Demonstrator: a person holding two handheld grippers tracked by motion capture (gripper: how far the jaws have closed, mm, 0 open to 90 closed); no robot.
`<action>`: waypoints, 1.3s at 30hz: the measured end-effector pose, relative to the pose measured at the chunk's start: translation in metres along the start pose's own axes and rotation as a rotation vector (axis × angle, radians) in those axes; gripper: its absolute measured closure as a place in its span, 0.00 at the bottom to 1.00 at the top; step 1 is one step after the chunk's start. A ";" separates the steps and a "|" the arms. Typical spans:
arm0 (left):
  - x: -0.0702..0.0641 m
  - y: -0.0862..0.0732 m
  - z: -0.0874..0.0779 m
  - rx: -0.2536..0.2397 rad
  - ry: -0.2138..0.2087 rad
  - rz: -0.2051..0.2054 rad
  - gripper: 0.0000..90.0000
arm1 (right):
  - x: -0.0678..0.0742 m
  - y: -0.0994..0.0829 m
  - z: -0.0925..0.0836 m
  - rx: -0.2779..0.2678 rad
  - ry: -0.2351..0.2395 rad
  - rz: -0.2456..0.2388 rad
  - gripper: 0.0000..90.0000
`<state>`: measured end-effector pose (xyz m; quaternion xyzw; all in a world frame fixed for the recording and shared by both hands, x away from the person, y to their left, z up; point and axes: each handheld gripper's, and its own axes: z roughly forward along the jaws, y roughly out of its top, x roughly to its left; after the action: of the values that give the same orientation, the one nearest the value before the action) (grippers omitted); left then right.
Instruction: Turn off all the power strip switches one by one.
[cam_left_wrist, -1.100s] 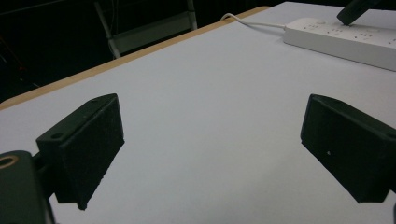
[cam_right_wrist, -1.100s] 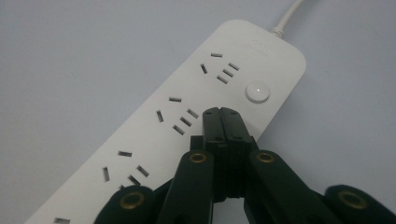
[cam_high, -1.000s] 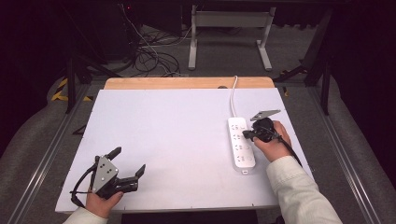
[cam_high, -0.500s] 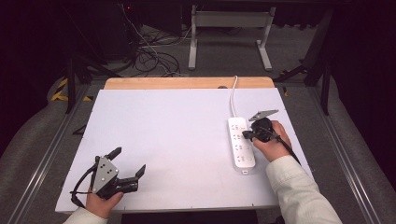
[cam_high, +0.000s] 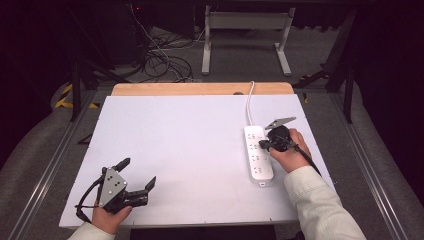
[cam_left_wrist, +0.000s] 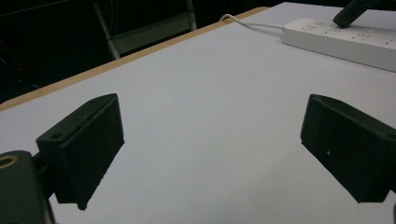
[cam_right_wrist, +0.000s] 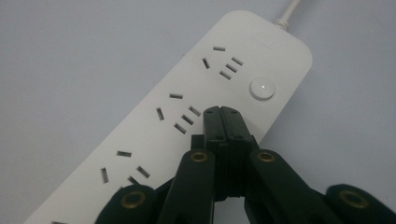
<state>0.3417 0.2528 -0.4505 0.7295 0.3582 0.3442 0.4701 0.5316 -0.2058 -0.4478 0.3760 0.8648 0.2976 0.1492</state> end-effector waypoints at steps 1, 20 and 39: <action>0.000 0.000 0.000 -0.001 0.001 0.000 0.08 | 0.000 0.000 0.000 -0.002 0.000 0.006 1.00; 0.001 0.000 0.001 0.001 0.004 0.001 0.08 | -0.006 0.013 -0.027 -0.156 -0.017 0.016 1.00; 0.001 0.000 0.001 0.006 0.001 -0.007 0.08 | -0.022 0.015 0.004 -0.119 -0.040 0.033 1.00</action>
<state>0.3434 0.2532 -0.4512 0.7296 0.3618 0.3418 0.4690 0.5565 -0.2123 -0.4405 0.3867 0.8359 0.3435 0.1838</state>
